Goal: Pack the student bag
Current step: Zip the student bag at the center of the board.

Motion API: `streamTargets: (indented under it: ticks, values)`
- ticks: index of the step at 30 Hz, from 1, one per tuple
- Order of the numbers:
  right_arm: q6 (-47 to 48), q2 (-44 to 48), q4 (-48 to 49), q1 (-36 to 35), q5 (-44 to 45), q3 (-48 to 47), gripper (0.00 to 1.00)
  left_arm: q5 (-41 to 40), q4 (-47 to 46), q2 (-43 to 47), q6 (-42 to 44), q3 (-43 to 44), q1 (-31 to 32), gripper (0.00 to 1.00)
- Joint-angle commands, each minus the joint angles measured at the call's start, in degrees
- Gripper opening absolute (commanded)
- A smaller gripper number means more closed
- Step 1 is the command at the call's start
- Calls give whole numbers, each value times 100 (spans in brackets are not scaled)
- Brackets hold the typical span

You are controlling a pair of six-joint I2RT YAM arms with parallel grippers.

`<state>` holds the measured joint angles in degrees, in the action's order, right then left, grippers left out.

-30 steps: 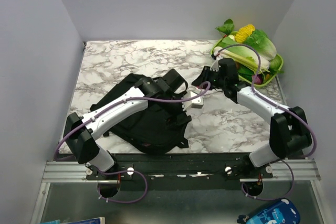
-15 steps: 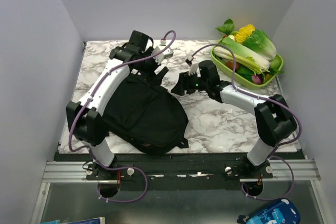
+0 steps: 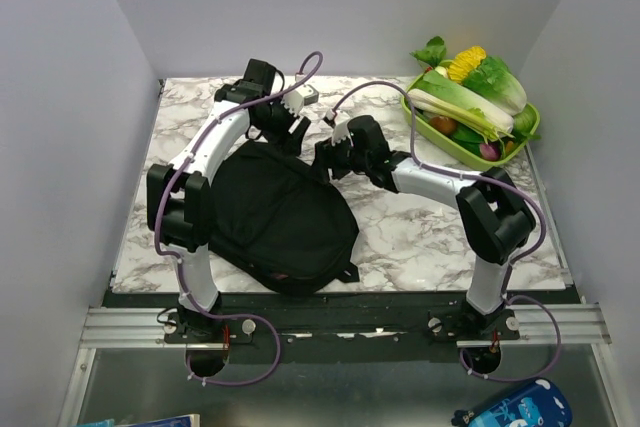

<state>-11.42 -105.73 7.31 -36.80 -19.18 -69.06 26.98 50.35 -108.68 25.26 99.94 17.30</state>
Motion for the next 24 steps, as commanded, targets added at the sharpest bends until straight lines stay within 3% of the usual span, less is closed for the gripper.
streamTargets:
  ticks: [1,8,18,24]
  values:
    - [131,-307,34,-82,599,-283,65,439,-122,40,-82,105,-174,77]
    - [43,-475,-142,-117,845,-389,53,694,-69,216,-82,-9,-341,77]
    - [-97,-518,-151,-187,802,-284,45,747,-271,576,-117,-352,-350,76]
    - [-273,-457,-116,-232,776,-109,32,572,-350,717,-179,-502,-350,71]
